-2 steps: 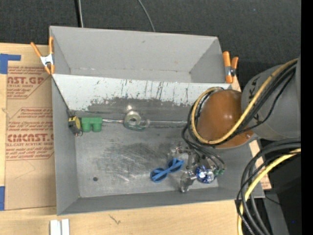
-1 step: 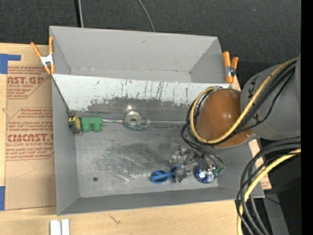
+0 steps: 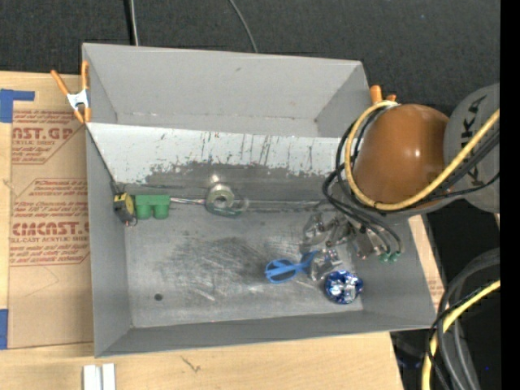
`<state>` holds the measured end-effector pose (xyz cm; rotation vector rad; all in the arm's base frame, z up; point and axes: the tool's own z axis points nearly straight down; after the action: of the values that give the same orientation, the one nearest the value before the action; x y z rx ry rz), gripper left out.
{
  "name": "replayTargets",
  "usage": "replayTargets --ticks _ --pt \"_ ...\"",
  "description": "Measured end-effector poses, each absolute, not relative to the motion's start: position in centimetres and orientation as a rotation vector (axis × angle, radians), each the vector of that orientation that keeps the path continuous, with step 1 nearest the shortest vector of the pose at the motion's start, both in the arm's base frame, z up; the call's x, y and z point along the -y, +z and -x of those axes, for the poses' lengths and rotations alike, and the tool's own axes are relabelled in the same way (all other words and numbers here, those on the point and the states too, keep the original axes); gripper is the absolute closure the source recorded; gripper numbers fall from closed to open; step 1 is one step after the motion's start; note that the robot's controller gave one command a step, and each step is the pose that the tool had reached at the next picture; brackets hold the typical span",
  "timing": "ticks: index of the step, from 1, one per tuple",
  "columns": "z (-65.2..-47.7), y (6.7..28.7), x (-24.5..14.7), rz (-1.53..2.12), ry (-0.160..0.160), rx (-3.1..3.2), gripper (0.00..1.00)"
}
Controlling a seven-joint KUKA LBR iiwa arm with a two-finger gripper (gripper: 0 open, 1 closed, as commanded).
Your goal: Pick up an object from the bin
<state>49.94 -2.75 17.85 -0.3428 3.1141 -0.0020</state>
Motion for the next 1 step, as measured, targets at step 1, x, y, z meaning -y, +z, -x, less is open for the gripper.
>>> replayTargets --ticks 1 --pt "-49.79 18.77 2.47 1.036 0.001 -2.963 1.0"
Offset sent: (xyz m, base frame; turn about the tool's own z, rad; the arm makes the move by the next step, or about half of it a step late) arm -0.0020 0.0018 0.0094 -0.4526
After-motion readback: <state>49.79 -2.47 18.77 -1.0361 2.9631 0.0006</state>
